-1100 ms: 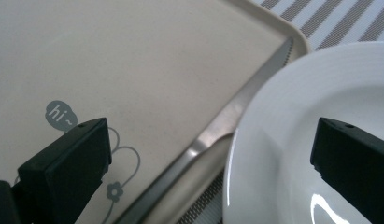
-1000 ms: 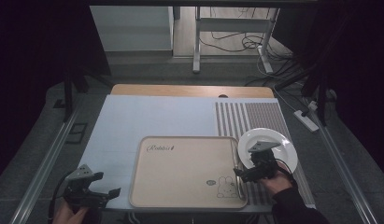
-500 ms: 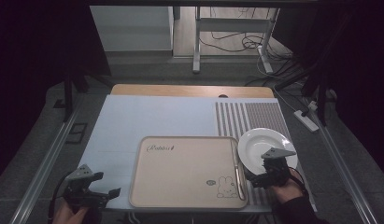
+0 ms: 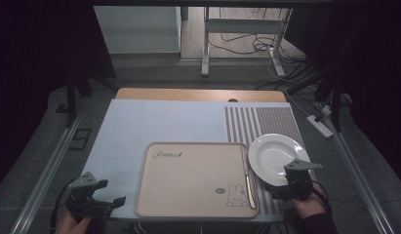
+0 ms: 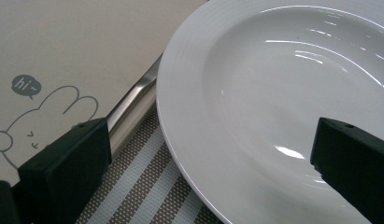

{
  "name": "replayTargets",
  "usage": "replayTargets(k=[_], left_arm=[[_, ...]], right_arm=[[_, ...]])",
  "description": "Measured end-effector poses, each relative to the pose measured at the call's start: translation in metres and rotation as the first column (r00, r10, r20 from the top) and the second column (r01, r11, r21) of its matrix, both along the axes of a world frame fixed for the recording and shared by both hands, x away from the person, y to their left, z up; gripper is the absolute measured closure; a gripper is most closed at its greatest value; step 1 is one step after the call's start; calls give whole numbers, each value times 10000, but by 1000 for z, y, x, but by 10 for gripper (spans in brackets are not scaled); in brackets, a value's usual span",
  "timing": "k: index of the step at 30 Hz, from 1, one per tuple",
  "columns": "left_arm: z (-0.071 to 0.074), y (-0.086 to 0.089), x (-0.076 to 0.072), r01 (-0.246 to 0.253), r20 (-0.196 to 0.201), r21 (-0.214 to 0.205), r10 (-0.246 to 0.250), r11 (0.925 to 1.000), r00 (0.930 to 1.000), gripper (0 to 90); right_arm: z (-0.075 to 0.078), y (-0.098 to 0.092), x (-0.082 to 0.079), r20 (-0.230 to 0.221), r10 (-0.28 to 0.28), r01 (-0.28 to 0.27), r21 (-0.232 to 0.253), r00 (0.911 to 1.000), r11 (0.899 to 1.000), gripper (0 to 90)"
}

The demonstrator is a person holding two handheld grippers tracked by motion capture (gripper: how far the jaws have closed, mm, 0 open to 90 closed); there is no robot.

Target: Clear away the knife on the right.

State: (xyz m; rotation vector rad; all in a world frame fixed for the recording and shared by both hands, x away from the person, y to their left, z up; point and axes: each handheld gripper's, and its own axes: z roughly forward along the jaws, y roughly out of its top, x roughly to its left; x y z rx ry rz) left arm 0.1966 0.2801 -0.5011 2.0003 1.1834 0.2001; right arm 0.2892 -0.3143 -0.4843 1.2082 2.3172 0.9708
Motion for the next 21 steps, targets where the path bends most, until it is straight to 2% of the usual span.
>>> replayTargets(k=[9,16,21], left_arm=[[0,0,0,-6,2,11,6,10000,10000,17],[0,0,0,-13,8,18,13,10000,10000,17],[0,0,1,4,4,-2,-4,10000,10000,17]], right_arm=[[2,-8,-5,4,-277,277,120,9996,9995,0],[4,-15,-11,-78,-546,546,9,9985,9985,0],[3,-16,-11,-211,-490,490,4,9986,9988,0]])
